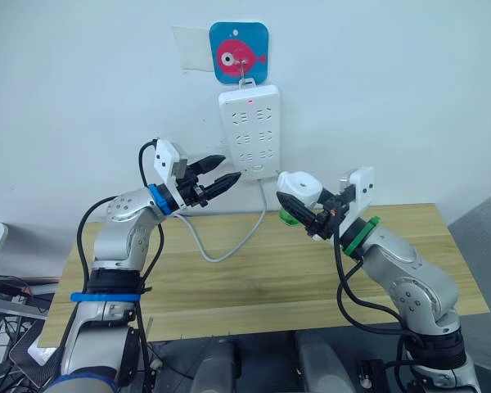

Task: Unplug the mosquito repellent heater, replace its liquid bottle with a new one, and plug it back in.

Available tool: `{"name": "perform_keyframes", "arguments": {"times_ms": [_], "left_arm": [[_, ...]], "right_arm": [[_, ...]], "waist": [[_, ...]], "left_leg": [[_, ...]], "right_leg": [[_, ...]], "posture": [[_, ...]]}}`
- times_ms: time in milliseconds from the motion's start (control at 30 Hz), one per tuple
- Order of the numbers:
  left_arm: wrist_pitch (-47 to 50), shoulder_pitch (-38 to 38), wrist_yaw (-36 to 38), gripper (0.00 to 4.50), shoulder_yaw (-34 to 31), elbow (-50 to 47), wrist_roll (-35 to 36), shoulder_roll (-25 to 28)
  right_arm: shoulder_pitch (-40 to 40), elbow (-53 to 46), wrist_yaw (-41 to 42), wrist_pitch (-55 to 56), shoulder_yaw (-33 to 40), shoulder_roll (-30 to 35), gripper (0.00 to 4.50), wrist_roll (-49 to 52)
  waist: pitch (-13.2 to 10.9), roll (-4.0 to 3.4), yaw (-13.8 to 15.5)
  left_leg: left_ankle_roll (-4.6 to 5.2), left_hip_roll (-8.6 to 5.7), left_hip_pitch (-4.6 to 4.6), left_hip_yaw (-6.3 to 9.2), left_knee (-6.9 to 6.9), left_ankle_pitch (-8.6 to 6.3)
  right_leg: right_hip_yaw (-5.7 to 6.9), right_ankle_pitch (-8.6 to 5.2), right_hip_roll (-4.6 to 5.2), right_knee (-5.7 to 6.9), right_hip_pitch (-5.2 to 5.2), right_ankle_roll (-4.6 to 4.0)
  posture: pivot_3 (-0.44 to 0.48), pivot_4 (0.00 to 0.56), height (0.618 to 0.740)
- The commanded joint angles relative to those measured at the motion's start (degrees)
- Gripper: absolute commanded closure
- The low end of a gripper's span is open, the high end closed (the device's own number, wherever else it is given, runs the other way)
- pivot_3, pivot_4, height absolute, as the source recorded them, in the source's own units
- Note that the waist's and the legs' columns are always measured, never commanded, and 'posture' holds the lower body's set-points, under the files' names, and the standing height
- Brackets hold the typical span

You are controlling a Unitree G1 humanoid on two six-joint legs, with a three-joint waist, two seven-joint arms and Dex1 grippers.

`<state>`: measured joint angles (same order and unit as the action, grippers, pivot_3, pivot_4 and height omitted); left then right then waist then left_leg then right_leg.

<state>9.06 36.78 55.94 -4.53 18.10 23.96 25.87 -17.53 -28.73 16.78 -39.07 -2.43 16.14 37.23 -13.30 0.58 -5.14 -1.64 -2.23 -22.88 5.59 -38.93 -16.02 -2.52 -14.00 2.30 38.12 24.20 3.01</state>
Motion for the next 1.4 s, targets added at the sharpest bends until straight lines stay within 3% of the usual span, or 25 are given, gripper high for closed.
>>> {"name": "perform_keyframes", "arguments": {"times_ms": [33,200,467,567,700,1400], "left_arm": [[-4.6,5.0,3.0,1.47,0.4,6.4,-1.8,0.1],[-7.4,10.0,7.9,1.47,1.9,13.1,-3.2,-1.0],[-4.8,11.4,12.0,1.47,2.0,12.8,-2.0,-2.1],[-4.4,11.1,12.2,2.02,1.6,12.5,-1.9,-1.8],[-2.4,10.6,12.2,3.15,1.2,11.2,-1.0,-1.6],[1.3,9.6,11.7,3.18,1.0,7.5,-0.5,-1.7]], "right_arm": [[-1.4,-2.0,0.8,1.0,0.2,-0.5,1.42,0.2],[-1.9,-1.8,1.1,1.0,0.2,-0.5,1.42,-0.3],[-3.1,-1.5,1.4,1.1,-0.1,-0.3,1.42,-1.1],[-4.0,-1.8,2.0,1.3,-0.8,0.5,1.42,-2.4],[-4.8,-2.0,2.6,1.1,-1.5,1.1,1.42,-3.4],[-9.7,3.3,0.9,2.0,-4.1,-3.2,1.42,-12.1]], "waist": [[0.0,0.02,0.0],[0.1,0.02,-0.2],[0.1,0.03,-1.2],[0.1,0.03,-1.5],[0.2,0.04,-1.5],[0.2,0.05,-1.5]], "left_leg": [[0.00,0.00,-0.01,0.01,0.00,0.00],[0.00,-0.01,-0.02,-0.02,-0.01,0.00],[0.00,-0.01,-0.02,0.01,0.00,0.00],[0.00,0.00,-0.02,0.01,-0.01,0.00],[0.00,0.00,-0.02,0.03,-0.01,0.00],[-0.01,-0.02,-0.03,0.03,-0.02,0.01]], "right_leg": [[0.02,0.00,0.00,0.00,0.00,0.00],[0.00,0.00,0.00,0.00,0.02,0.00],[0.00,0.00,0.00,0.03,0.03,0.00],[0.00,0.00,0.00,0.04,0.04,0.00],[0.00,0.00,0.00,0.04,0.05,0.00],[-0.02,0.00,0.01,0.07,0.10,0.00]], "posture": [[-0.156,0.160,0.740],[-0.161,0.162,0.740],[-0.165,0.165,0.740],[-0.161,0.165,0.740],[-0.161,0.165,0.740],[-0.150,0.173,0.740]]}}
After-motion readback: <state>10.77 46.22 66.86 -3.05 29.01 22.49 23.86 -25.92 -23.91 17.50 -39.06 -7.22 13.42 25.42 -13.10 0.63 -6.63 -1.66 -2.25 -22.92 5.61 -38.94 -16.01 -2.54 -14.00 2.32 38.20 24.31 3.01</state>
